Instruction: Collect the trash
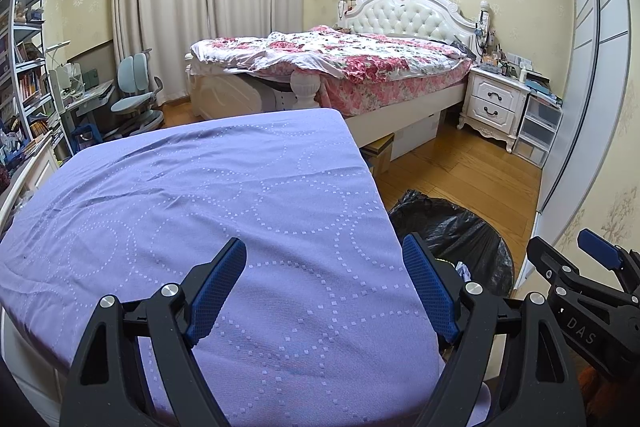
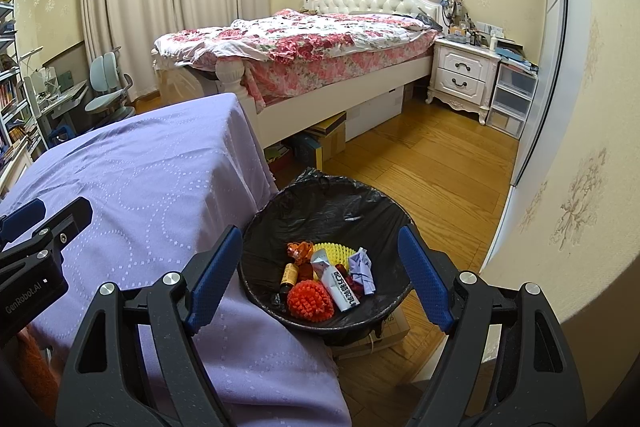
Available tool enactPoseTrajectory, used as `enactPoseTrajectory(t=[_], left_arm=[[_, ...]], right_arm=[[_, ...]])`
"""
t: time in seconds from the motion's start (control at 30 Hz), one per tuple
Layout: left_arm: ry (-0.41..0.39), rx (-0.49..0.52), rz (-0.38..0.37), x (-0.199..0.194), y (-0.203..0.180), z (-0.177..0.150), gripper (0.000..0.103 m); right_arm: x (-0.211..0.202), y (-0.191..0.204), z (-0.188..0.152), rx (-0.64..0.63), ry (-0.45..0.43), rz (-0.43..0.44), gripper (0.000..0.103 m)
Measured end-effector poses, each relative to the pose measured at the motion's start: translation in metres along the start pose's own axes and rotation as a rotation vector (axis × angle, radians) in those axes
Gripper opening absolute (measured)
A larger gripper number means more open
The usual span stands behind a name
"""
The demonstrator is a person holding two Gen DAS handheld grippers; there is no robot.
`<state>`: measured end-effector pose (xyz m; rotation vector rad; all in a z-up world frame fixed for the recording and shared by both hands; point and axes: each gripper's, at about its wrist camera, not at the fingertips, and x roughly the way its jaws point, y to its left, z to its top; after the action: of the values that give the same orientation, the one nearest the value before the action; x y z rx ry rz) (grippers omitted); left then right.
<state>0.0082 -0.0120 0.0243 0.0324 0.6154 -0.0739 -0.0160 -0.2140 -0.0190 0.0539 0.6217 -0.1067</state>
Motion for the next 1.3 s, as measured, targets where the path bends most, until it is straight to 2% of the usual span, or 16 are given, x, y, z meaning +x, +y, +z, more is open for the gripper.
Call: enactPoseTrajectory(t=[0.67, 0.77, 1.3], left_arm=[[-0.004, 0.005, 0.005, -0.0009, 0.0, -0.0015, 0.08], [-0.008, 0.003, 0.017, -0.0015, -0.0003, -0.0022, 0.084], [-0.022, 0.002, 0.023, 0.0009, 0.0009, -0.003, 0.087]], right_arm=[[0.0, 0.0014, 0.0006, -0.001, 0.002, 0.0, 0.078], [0.0, 0.0015, 0.0007, -0.001, 0.002, 0.0, 0.078], [-0.002, 0.0061, -0.0003, -0.007, 0.005, 0.002, 0.078]])
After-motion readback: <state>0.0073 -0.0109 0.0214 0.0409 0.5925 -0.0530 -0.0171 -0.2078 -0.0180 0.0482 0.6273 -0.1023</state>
